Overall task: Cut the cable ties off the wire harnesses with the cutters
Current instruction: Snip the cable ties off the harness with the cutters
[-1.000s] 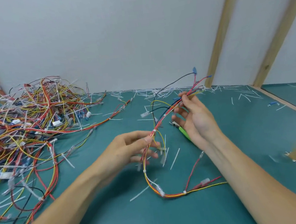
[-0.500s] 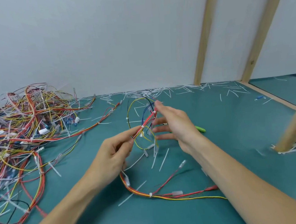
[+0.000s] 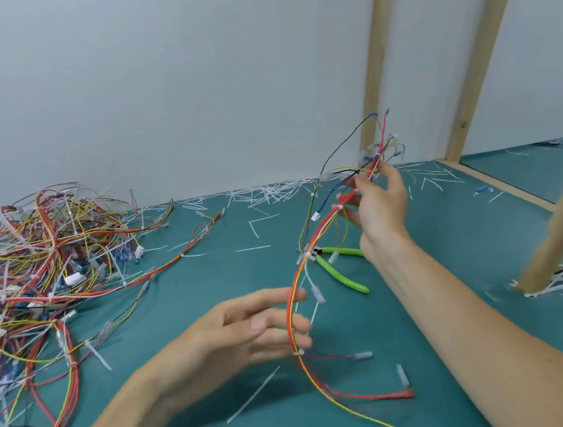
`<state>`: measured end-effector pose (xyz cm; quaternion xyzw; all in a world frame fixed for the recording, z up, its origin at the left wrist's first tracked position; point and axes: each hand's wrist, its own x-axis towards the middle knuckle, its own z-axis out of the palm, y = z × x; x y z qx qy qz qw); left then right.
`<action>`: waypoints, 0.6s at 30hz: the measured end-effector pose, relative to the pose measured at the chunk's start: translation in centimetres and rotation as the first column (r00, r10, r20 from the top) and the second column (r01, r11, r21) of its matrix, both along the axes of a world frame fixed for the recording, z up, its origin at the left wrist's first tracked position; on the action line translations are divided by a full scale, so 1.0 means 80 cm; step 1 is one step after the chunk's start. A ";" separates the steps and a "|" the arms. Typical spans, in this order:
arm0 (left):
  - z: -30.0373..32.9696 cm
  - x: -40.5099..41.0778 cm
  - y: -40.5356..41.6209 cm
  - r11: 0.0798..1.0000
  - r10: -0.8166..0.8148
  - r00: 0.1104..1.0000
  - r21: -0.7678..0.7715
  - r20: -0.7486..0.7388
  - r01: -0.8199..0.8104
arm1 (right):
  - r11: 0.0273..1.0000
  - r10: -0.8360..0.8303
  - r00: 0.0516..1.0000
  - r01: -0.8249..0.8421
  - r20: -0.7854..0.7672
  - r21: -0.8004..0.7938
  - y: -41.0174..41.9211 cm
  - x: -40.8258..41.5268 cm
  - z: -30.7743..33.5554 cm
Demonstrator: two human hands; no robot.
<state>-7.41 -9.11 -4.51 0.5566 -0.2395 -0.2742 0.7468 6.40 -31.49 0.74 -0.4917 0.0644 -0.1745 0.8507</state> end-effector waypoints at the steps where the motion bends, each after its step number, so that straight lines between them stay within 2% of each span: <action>1: 0.002 0.001 0.003 0.993 -0.074 0.997 -0.095 -0.026 0.071 | 0.999 -0.035 0.999 0.036 -0.019 0.012 -0.005 0.010 0.003; 3: 0.006 0.004 0.007 0.950 -0.169 0.983 -0.276 -0.067 0.144 | 0.997 -0.080 0.995 0.080 -0.061 0.004 -0.017 0.034 0.011; 5: 0.007 0.003 0.012 0.894 -0.214 0.970 -0.422 -0.116 0.147 | 0.991 -0.115 0.989 0.109 -0.087 -0.072 -0.030 0.061 0.020; 7: 0.008 0.003 0.014 0.911 -0.127 0.977 -0.411 -0.172 0.046 | 0.954 -0.171 0.981 0.141 -0.091 -0.263 -0.047 0.087 0.027; 8: 0.008 0.005 0.015 0.941 0.013 0.981 -0.330 -0.193 -0.078 | 0.883 -0.223 0.971 0.164 -0.085 -0.440 -0.057 0.098 0.028; 9: 0.008 0.008 0.014 0.940 0.187 0.962 -0.250 -0.200 -0.234 | 0.759 -0.282 0.958 0.185 -0.059 -0.624 -0.068 0.108 0.026; 10: 0.009 0.011 0.014 0.898 0.351 0.914 -0.204 -0.203 -0.390 | 0.608 -0.329 0.944 0.202 -0.012 -0.768 -0.079 0.116 0.023; 12: 0.008 0.018 0.017 0.742 0.621 0.759 -0.166 -0.196 -0.650 | 0.313 -0.346 0.936 0.181 0.066 -0.932 -0.100 0.126 0.012; 15: 0.005 0.024 0.030 0.526 0.823 0.535 -0.100 -0.189 -0.844 | -0.134 -0.279 0.956 0.061 0.097 -0.989 -0.122 0.132 -0.014; 17: 0.005 0.024 0.036 0.465 0.862 0.464 -0.043 -0.204 -0.884 | -0.372 -0.224 0.967 0.029 0.120 -0.928 -0.125 0.130 -0.037; 18: 0.004 0.024 0.036 0.453 0.871 0.447 -0.016 -0.205 -0.891 | -0.461 -0.206 0.972 0.006 0.114 -0.887 -0.123 0.129 -0.048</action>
